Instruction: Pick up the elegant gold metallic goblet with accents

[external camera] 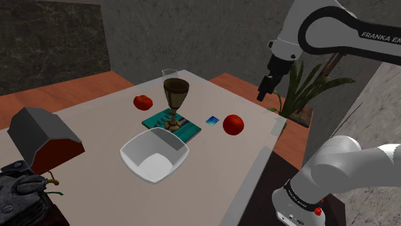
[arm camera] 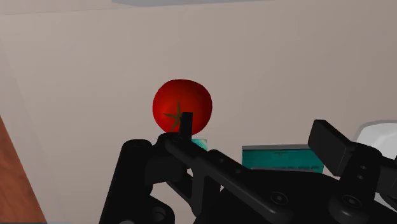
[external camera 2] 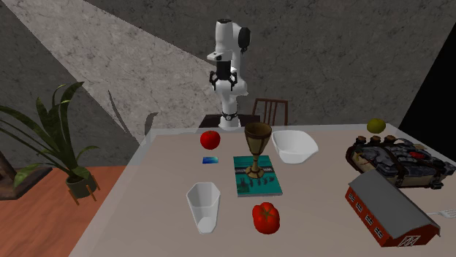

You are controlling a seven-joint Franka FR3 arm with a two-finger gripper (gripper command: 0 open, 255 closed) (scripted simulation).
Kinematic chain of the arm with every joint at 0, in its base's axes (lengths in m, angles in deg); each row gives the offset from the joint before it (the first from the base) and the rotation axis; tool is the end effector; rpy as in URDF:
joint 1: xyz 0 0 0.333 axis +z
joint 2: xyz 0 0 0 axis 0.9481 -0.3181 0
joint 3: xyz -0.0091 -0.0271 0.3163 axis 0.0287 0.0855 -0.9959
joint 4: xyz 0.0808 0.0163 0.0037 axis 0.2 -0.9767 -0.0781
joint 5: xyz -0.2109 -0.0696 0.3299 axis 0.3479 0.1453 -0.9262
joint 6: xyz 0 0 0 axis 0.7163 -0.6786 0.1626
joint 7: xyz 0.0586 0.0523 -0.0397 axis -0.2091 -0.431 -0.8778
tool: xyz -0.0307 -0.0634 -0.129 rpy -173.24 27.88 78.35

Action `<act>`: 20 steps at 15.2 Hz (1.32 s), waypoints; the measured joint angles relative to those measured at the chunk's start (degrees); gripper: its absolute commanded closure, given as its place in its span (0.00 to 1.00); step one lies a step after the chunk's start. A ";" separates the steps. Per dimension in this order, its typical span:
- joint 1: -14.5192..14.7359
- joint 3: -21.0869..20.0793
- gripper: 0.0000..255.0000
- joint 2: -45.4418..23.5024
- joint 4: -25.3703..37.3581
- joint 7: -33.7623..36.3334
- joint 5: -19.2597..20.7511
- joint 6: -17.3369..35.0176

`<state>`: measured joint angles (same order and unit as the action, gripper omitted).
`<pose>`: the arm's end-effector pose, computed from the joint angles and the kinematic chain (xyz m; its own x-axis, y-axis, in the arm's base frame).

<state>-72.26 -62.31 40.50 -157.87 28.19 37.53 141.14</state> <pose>0.3132 0.0101 0.5293 0.9961 0.0878 0.0100 0.0875 -0.9957 0.0304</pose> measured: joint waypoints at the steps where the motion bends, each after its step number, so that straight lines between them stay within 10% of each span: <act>1: 0.00 0.00 0.00 0.00 0.00 0.00 0.00 0.00; 20: 2.43 -15.48 0.00 -38.60 30.13 17.74 4.15 6.15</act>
<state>-69.83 -77.79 1.91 -127.74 45.93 41.68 147.28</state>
